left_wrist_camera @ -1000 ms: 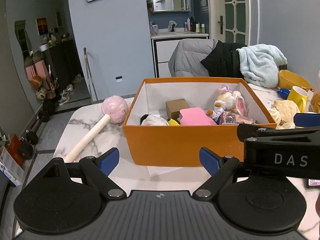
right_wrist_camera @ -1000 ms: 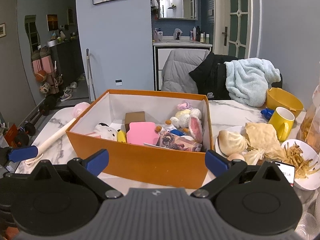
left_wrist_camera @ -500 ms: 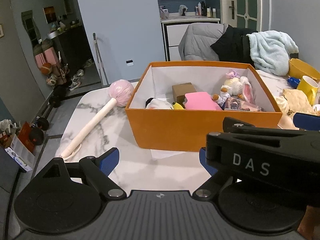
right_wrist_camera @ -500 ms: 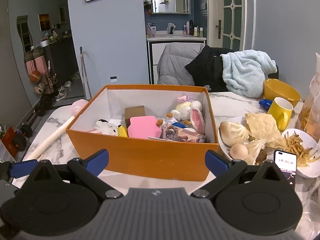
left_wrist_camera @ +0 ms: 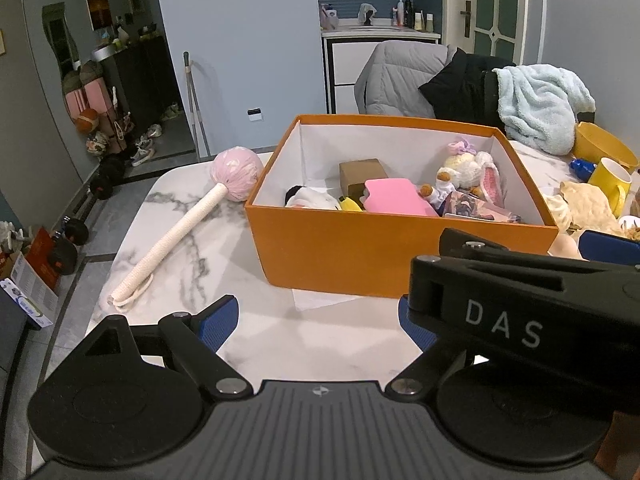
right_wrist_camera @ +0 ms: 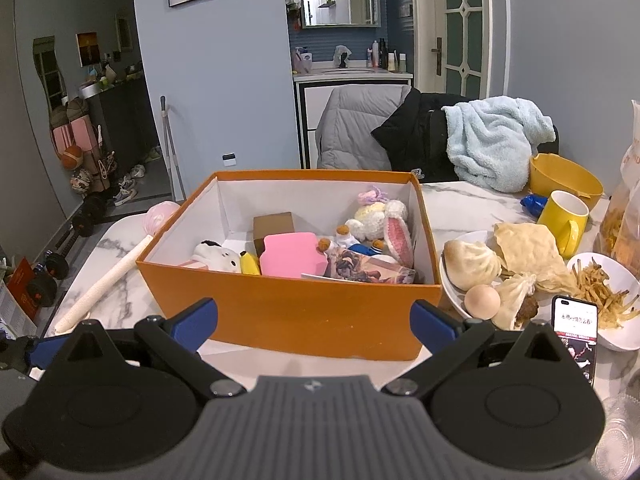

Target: Organize objects

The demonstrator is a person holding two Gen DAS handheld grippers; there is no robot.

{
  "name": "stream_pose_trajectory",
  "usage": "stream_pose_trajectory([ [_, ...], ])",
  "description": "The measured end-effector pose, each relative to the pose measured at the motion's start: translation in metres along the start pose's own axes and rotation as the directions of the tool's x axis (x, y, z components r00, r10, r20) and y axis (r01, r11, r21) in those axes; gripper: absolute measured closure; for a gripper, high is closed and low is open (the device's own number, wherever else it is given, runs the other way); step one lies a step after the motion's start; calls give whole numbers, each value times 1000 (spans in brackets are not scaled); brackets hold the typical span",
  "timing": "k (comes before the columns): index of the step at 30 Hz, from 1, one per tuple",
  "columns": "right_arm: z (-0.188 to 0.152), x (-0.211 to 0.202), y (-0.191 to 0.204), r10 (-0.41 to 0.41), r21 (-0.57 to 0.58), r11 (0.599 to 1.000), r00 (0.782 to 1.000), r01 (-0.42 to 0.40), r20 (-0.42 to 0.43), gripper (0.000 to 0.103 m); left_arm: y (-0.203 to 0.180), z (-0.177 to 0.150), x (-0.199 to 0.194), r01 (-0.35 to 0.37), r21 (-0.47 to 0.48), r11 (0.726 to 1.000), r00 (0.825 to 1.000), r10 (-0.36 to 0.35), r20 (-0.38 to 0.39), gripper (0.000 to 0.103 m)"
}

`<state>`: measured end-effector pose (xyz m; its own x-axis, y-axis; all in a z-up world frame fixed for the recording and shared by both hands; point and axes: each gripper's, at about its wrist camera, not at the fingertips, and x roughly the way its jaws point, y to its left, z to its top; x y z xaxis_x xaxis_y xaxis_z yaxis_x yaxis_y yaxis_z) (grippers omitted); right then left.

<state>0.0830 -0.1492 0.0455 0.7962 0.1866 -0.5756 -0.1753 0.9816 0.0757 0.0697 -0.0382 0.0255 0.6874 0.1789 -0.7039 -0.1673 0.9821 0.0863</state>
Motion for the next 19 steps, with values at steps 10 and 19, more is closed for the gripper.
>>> stream_pose_trajectory([
  [10,1,0,-1,6,1,1000,1000,-6,0,1,-1,1,-2,3,2,1000,1000,-4,12,0],
  [19,1,-1,0,5,1,1000,1000,-5,0,1,-2,1,-3,7,2,1000,1000,-7,17,0],
])
